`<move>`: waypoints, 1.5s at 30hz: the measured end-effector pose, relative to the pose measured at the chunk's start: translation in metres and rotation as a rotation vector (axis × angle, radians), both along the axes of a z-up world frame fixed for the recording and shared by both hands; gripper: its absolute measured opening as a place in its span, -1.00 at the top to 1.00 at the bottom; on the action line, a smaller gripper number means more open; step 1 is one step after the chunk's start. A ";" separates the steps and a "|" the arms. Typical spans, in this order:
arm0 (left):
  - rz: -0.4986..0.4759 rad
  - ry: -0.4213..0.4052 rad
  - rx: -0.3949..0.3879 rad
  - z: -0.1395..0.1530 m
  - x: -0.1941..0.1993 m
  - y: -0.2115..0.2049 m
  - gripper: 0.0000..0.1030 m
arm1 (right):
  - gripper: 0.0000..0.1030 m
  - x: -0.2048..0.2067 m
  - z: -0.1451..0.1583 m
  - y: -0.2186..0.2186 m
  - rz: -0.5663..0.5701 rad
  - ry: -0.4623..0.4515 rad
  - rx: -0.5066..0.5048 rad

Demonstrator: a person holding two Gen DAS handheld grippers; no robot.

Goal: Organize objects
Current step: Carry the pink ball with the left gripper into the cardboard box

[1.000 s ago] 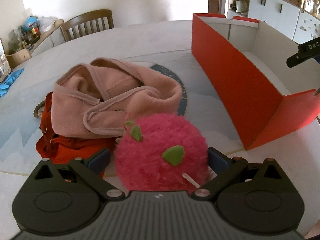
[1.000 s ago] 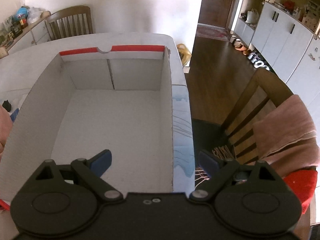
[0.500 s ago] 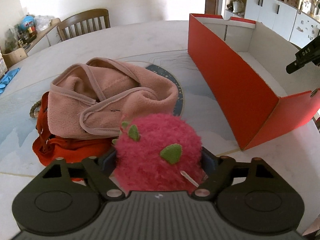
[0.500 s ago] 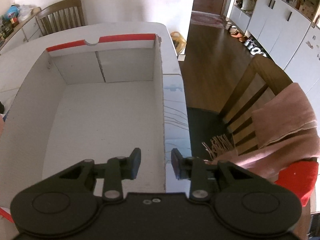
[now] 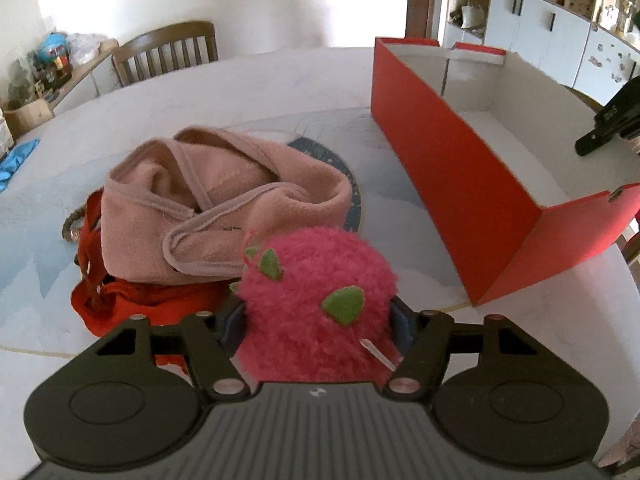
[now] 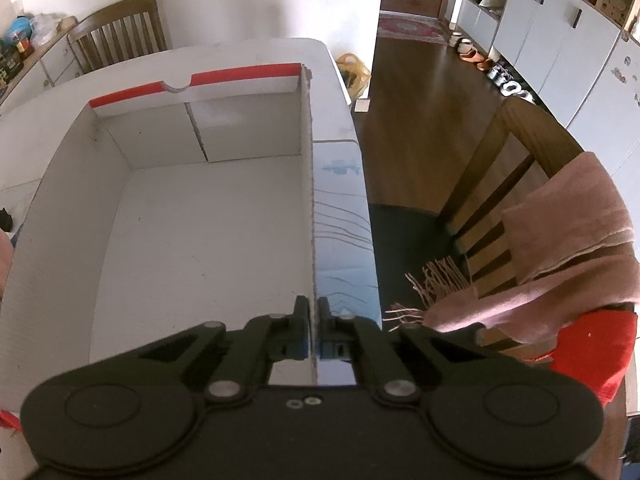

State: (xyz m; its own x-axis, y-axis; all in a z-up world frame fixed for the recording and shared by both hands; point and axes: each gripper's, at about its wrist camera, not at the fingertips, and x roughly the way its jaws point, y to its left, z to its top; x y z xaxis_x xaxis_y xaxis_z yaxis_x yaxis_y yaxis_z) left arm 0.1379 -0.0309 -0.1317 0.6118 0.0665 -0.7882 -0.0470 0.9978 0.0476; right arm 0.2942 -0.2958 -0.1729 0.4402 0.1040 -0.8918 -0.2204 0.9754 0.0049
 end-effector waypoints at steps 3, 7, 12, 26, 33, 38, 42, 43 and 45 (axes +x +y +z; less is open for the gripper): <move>0.002 -0.023 -0.006 0.009 -0.004 0.004 -0.29 | 0.98 -0.001 0.000 0.000 0.003 -0.001 0.002; 0.003 -0.037 -0.021 0.023 -0.007 0.006 -0.28 | 0.99 0.000 -0.001 -0.002 0.006 0.001 0.008; -0.019 -0.051 -0.030 0.045 -0.012 0.004 -0.27 | 0.99 0.000 -0.001 -0.002 0.010 0.003 0.014; -0.164 -0.157 -0.053 0.120 0.029 -0.030 -0.28 | 0.99 0.003 -0.002 -0.003 0.013 0.010 0.032; -0.268 -0.203 -0.059 0.150 0.075 -0.058 -0.28 | 0.99 0.003 -0.002 -0.005 0.016 0.010 0.037; -0.328 -0.184 -0.044 0.146 0.110 -0.085 -0.28 | 0.99 0.003 -0.002 -0.005 0.019 0.013 0.039; -0.360 -0.139 -0.033 0.129 0.137 -0.105 -0.28 | 0.99 0.004 -0.002 -0.005 0.023 0.016 0.039; -0.366 -0.118 -0.030 0.121 0.145 -0.110 -0.28 | 0.99 0.005 -0.002 -0.005 0.024 0.017 0.040; -0.366 -0.079 -0.024 0.108 0.156 -0.117 -0.28 | 0.99 0.005 -0.002 -0.005 0.029 0.020 0.037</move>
